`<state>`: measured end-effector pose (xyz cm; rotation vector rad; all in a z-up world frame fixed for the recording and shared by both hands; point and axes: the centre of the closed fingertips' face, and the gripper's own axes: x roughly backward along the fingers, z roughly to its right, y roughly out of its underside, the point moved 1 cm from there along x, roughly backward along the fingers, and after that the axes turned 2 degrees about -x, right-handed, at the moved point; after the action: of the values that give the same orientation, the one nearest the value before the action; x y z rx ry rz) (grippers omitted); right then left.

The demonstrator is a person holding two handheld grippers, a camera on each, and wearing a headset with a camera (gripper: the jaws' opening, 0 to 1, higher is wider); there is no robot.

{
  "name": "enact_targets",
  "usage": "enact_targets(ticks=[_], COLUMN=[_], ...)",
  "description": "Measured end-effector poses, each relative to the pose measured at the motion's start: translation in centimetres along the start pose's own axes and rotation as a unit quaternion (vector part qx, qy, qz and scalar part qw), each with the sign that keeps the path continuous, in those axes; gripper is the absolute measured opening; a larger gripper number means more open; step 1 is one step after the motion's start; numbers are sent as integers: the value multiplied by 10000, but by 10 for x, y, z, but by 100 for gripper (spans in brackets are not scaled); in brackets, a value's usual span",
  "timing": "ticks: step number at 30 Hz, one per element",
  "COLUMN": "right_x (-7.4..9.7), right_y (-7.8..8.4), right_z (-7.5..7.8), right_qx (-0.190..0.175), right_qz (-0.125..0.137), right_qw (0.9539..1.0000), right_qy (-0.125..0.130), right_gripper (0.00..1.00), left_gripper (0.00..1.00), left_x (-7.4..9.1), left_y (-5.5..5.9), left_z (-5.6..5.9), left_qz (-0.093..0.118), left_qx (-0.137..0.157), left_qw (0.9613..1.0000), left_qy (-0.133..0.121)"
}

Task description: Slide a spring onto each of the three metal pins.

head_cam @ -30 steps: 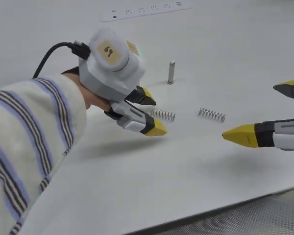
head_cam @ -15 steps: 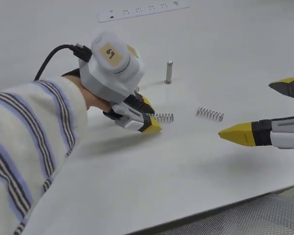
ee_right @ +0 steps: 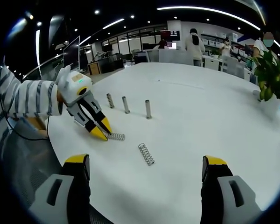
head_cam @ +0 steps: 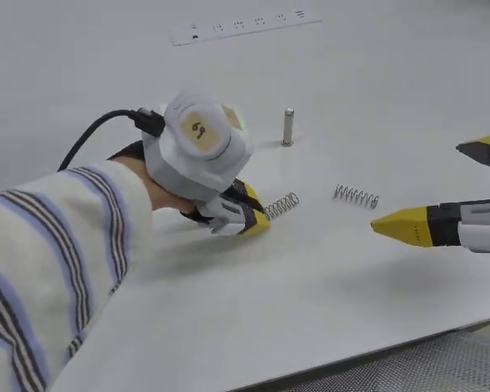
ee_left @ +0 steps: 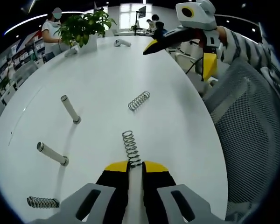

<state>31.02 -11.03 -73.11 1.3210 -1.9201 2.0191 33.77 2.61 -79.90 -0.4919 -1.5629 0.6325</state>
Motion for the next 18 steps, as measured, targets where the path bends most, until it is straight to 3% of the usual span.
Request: enact_targets(ticks=[3,7,11,18], right_x=[0,0,1,2], right_y=[0,-1,-2,-3], right_z=[-3,-5,-5,-9], right_qx=[19,34,44,79], right_qz=[2,14,38,64], right_qw=[10000,10000,10000,9999], right_qy=[-29,-49,-61,-105], right_gripper=[99,98,98,97], left_gripper=[3,3,3,3], left_x=[0,0,-1,0], left_y=[0,0,0,2], left_z=[0,-3,-4,-12], left_qz=[29,99,188,211], left_qx=[59,541,469,657], left_qw=[9999,9980,9979,9952], left_qy=[-129,-322,-405,-690])
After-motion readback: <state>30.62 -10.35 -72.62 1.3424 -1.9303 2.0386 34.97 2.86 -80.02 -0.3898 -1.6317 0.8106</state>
